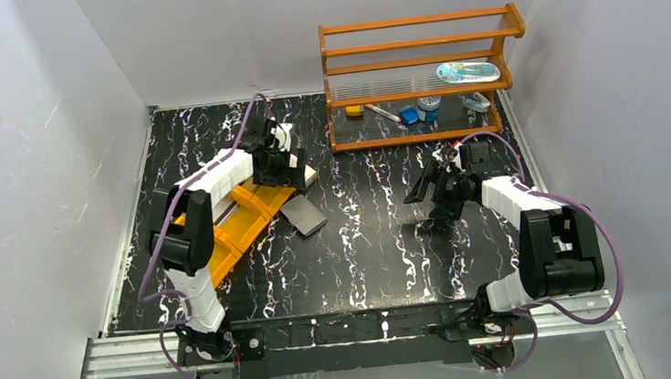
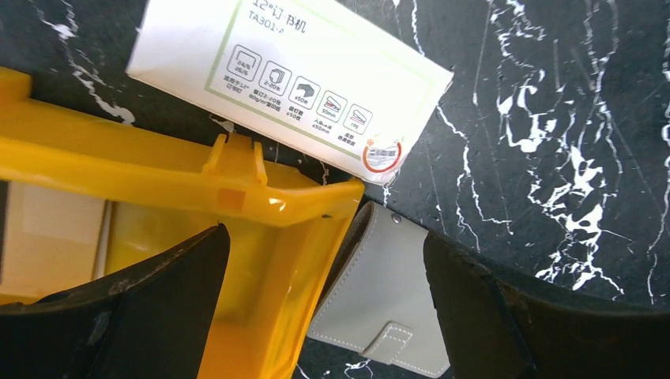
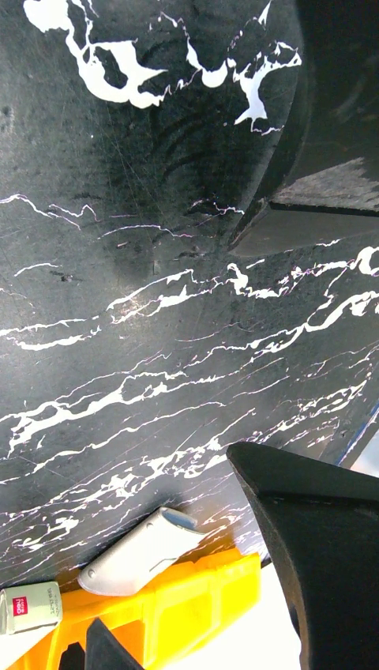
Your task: Take the credit cards out of the card holder
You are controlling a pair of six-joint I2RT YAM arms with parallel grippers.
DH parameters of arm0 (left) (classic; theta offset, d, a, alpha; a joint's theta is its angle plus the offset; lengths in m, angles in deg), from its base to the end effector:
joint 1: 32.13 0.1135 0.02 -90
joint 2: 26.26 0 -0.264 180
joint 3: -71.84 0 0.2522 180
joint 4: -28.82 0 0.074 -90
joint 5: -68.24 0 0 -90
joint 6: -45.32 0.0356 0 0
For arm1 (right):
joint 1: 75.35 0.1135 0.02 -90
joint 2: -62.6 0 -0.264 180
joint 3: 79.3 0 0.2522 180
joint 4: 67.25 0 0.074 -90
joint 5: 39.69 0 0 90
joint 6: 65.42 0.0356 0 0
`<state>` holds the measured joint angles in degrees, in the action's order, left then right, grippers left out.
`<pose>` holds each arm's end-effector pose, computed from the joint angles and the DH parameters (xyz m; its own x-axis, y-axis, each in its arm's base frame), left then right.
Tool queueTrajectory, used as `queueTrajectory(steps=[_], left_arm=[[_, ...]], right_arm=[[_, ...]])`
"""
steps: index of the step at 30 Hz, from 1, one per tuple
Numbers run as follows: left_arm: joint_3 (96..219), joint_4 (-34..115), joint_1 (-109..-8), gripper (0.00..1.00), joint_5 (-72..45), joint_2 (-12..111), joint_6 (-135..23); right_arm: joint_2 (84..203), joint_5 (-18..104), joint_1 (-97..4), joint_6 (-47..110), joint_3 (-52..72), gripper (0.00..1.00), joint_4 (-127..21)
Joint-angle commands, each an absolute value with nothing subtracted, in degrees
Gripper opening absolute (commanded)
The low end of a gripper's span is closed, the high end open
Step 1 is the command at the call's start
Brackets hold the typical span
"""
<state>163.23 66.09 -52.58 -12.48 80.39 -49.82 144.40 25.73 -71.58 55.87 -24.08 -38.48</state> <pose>0.3778 -0.1470 0.2134 -0.7798 0.1964 -0.5944 0.3684 0.9117 -0.1820 0.2668 0.0324 0.1744 -0.8551 0.4170 -0.3081 0.1736 0.7902 0.5877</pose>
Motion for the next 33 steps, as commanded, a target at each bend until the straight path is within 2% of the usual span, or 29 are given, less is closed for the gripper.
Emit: queueTrajectory(steps=[1, 15, 24, 33], left_arm=[[165.3, 66.0, -52.5, 0.91, -10.2, 82.1, -50.3], [168.2, 66.6, -53.6, 0.81, 6.5, 86.5, -47.2], [168.9, 69.2, -58.6, 0.79, 9.6, 86.9, -43.0], [170.3, 69.5, -67.5, 0.79, 10.1, 88.0, -41.4]], right_arm=[[143.7, 25.6, -71.5, 55.5, -23.7, 0.96, -39.0], [144.6, 25.4, -71.5, 55.6, -24.4, 0.96, -39.7], [143.9, 28.0, -71.5, 55.5, -24.3, 0.96, -39.1], [141.0, 35.6, -71.6, 57.7, -24.2, 0.97, -37.5]])
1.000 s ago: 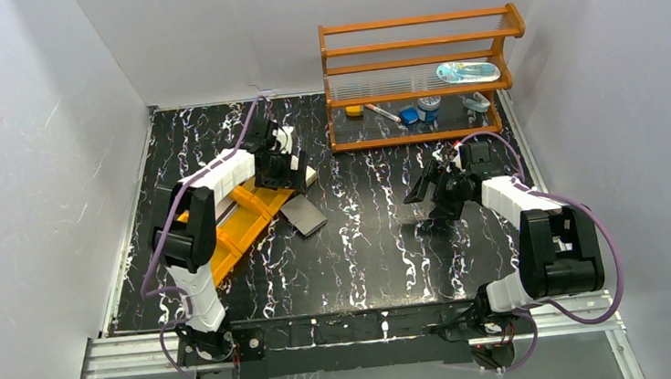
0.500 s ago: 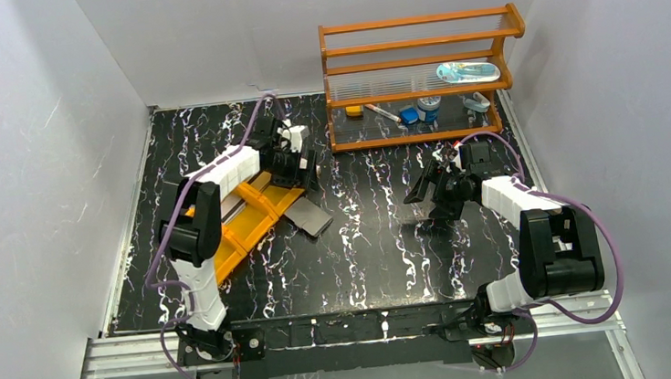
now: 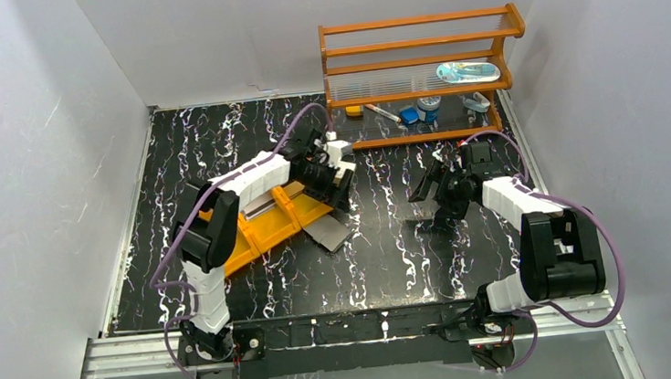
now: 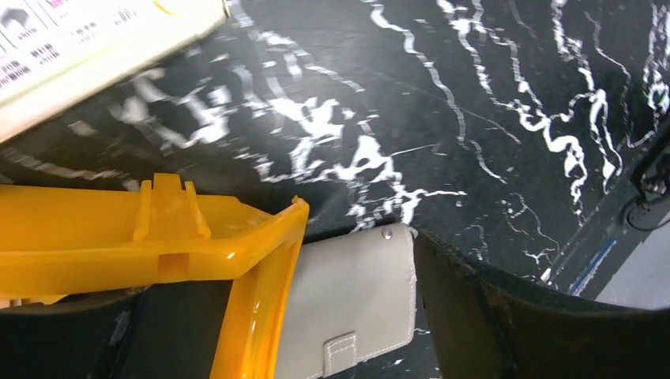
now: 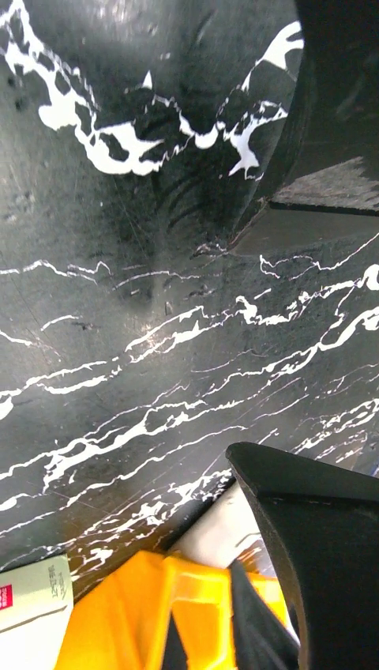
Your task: Take the credit cards out of the card holder
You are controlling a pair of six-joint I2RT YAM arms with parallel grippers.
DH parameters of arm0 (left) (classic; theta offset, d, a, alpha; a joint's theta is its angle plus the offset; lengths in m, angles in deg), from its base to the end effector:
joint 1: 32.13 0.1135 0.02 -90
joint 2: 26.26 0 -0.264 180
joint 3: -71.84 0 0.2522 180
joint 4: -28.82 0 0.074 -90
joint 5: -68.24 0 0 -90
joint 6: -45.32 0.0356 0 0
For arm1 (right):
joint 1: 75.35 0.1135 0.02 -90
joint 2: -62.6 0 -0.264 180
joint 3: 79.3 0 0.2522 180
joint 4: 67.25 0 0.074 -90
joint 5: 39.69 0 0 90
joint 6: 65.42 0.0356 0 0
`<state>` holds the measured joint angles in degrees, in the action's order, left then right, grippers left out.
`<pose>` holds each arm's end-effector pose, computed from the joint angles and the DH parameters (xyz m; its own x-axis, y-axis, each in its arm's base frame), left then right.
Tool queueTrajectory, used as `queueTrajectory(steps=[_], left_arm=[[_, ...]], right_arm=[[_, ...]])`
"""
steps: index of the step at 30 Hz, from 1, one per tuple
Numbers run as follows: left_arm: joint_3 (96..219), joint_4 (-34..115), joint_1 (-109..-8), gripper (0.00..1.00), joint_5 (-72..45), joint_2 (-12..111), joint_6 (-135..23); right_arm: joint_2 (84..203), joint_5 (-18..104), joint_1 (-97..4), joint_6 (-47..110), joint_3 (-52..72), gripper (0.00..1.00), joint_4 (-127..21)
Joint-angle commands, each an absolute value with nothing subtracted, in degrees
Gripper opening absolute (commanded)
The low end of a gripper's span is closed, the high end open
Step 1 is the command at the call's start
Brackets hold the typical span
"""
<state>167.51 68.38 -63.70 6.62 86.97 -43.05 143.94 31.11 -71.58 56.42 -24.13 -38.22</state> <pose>0.3505 -0.2352 0.1916 -0.6959 0.4570 -0.5540 0.7005 0.6018 -0.3836 0.2667 0.0293 0.1749 -0.8276 0.4447 -0.3424 0.2204 0.8185 0.5305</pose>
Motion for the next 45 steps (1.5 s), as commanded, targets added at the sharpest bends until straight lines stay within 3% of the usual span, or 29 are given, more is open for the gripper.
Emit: queueTrajectory(steps=[1, 12, 25, 36, 41, 45], left_arm=[[170.4, 69.6, -68.4, 0.79, 10.2, 88.3, -41.4], [176.5, 69.5, -76.6, 0.78, 10.8, 93.1, -42.0], [180.0, 69.3, -80.4, 0.78, 12.4, 95.1, -42.4], [177.6, 62.9, -79.4, 0.88, -4.8, 80.7, -48.2], [160.8, 55.2, -71.2, 0.9, -8.3, 66.2, -58.0], [150.1, 56.6, -62.5, 0.96, -14.2, 54.9, -62.9]], right_arm=[[140.7, 36.5, -71.5, 57.8, -24.1, 0.97, -37.1], [136.6, 46.2, -71.7, 60.4, -24.2, 0.98, -34.6], [133.1, 48.2, -72.3, 61.7, -25.0, 0.98, -33.7], [131.9, 30.0, -72.3, 56.2, -24.4, 0.97, -36.4], [132.3, 26.2, -71.3, 55.8, -23.2, 0.96, -37.7], [136.2, 30.4, -63.5, 54.7, -18.1, 0.96, -35.8]])
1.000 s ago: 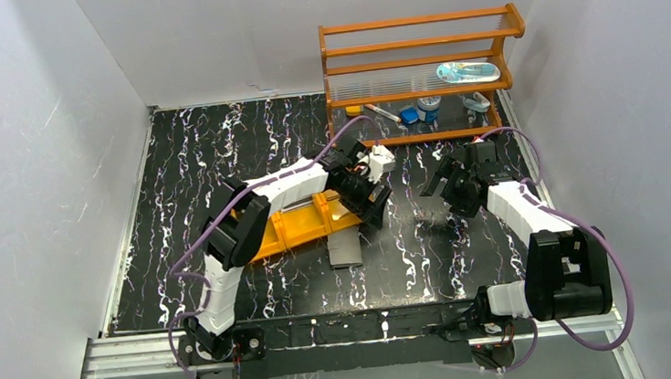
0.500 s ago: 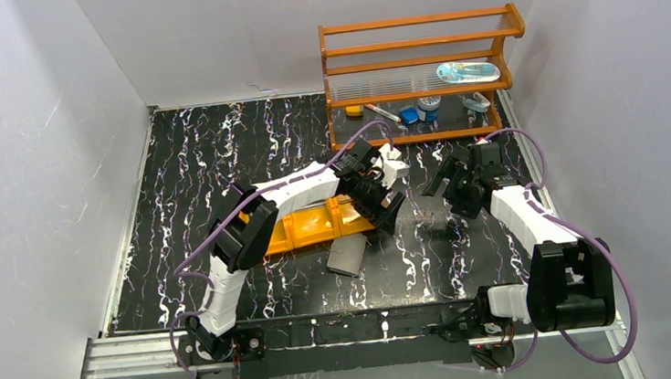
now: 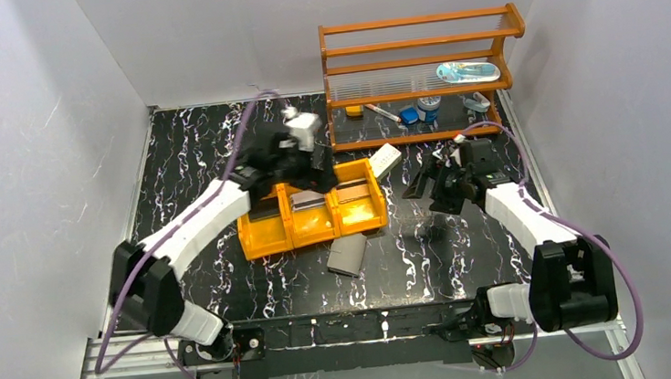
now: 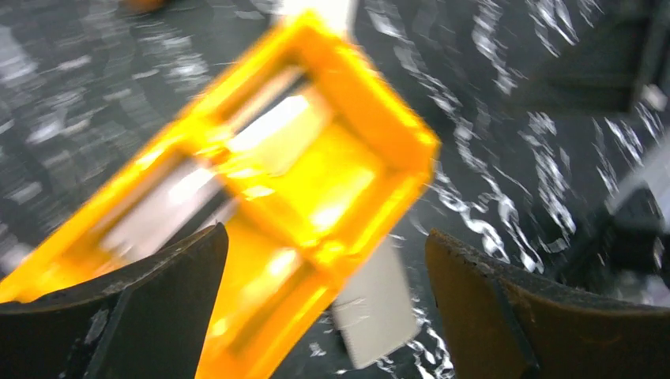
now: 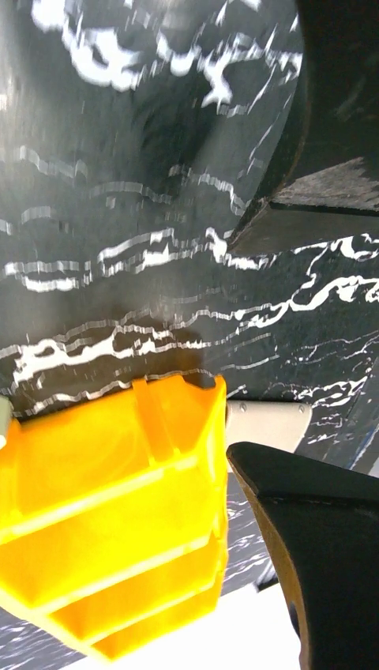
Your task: Take the credit cards out of the card holder
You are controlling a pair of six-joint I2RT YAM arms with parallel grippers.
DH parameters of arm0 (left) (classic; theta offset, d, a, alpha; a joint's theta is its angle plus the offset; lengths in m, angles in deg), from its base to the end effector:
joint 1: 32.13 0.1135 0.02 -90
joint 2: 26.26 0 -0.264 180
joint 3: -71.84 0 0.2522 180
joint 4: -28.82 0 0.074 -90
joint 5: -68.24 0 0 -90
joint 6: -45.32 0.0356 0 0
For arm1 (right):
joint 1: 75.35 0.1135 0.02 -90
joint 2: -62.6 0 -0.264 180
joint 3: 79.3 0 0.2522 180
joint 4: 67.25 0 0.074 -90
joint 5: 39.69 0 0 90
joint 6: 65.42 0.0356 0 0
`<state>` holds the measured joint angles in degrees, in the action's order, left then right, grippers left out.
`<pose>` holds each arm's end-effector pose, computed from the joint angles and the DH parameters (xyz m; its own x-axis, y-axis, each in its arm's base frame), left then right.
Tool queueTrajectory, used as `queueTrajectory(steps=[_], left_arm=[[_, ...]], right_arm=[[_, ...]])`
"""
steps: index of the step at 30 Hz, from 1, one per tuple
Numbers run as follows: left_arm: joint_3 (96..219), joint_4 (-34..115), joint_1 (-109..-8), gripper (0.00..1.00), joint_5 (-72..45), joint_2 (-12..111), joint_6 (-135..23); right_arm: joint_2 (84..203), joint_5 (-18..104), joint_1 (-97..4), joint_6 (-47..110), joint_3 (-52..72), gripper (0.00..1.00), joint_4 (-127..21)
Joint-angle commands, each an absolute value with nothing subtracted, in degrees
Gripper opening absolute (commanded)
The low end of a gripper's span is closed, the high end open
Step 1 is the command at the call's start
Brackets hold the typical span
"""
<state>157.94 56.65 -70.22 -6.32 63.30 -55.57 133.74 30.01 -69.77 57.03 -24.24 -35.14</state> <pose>0.2793 -0.2309 0.3060 -0.5476 0.1978 -0.8130 0.6825 0.6677 -0.2972 0.2462 0.0365 0.2134 -0.7984 0.4276 -0.4238 0.1268 0.8076 0.5759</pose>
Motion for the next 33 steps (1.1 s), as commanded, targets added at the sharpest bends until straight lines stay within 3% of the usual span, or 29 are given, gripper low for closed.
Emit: queueTrajectory(steps=[1, 8, 15, 24, 33], left_arm=[[148.6, 57.6, -60.6, 0.98, -16.3, 52.9, -63.3], [144.3, 65.7, -45.1, 0.98, -23.7, 45.6, -66.4], [142.6, 65.2, -32.5, 0.98, -17.0, 48.2, -67.6], [139.3, 56.9, -31.9, 0.98, 1.3, 56.2, -67.8], [142.8, 55.0, -32.0, 0.92, 12.0, 64.8, -66.5]], right_arm=[[137.7, 33.6, -60.6, 54.5, -16.2, 0.96, -34.8], [149.3, 46.9, -51.0, 52.7, -3.2, 0.98, -31.4], [160.4, 53.5, -48.5, 49.8, 7.5, 0.97, -25.9], [167.3, 60.5, -48.1, 50.3, 12.9, 0.94, -22.3], [164.9, 64.5, -48.1, 53.5, 8.1, 0.91, -23.5]])
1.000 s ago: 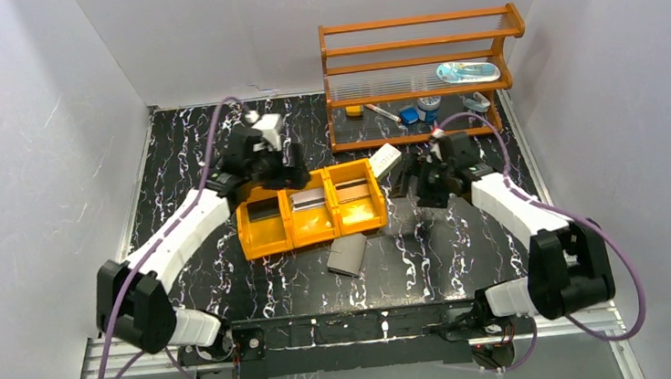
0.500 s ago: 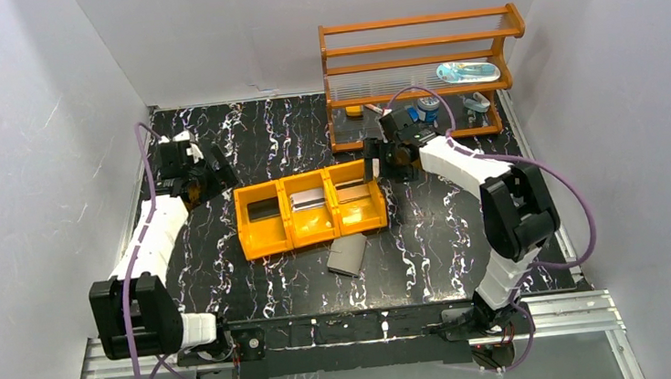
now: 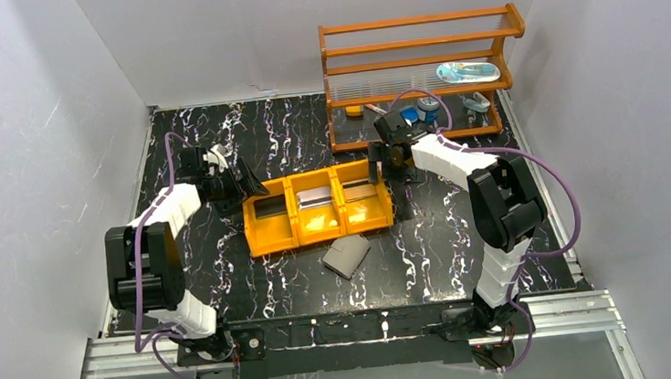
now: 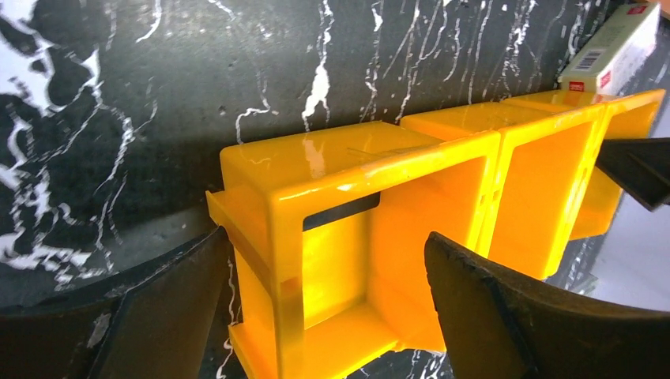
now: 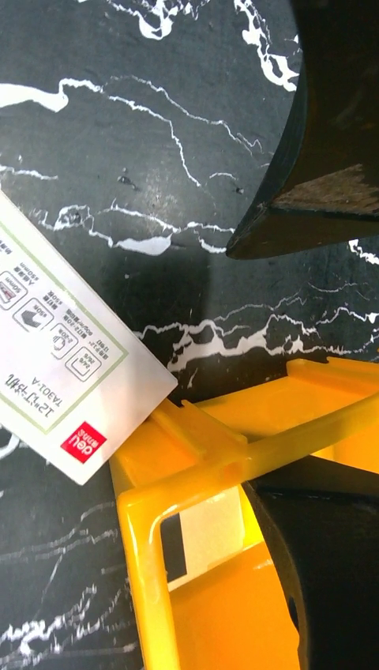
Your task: Take the credit cards out of the card holder
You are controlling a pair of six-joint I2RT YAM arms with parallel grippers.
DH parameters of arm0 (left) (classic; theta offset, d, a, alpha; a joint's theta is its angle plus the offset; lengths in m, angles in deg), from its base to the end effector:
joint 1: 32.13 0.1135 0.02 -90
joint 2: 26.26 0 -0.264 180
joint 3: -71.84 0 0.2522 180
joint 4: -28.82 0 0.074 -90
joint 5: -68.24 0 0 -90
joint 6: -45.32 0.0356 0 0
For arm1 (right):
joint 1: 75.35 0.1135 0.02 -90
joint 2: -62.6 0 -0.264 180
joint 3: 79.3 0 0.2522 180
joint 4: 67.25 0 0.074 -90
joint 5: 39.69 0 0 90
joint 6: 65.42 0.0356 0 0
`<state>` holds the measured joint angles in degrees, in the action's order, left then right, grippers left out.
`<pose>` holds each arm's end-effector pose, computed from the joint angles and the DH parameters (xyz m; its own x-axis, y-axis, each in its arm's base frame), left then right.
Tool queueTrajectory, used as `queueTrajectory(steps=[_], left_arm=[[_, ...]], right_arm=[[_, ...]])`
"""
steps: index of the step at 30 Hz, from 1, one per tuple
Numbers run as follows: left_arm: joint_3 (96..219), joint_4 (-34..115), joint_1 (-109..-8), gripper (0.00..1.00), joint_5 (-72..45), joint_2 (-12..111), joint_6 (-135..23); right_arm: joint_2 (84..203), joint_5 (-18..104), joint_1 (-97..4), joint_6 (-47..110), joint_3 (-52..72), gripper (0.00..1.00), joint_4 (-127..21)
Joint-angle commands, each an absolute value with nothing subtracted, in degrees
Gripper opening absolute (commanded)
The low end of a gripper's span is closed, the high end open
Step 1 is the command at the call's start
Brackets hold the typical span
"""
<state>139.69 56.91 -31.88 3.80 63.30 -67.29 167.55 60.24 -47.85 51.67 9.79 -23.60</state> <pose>0.3208 -0.0140 0.2032 -0.8106 -0.3504 -0.4692 -0.0402 0.8326 -0.5524 0.3453 0.1728 0.2057 -0.8523 0.0620 -0.5194 0.0122 0.9950 0.0988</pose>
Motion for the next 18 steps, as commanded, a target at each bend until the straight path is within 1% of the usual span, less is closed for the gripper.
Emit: queueTrajectory(steps=[1, 10, 13, 18], left_arm=[[143.3, 54.7, -32.0, 0.91, 13.1, 65.6, -66.6], [146.1, 53.9, -32.8, 0.89, 17.2, 68.3, -67.2], [145.2, 55.4, -32.8, 0.9, 12.9, 66.7, -67.2], [144.6, 58.7, -32.8, 0.98, 2.1, 61.6, -66.0]], right_arm=[[164.4, 64.8, -48.0, 54.0, 7.4, 0.91, -23.7], [160.2, 64.7, -48.6, 55.4, 4.8, 0.9, -25.1], [159.0, 62.9, -48.8, 54.0, 6.2, 0.91, -24.5], [153.4, 61.6, -48.8, 53.3, 6.6, 0.94, -22.7]])
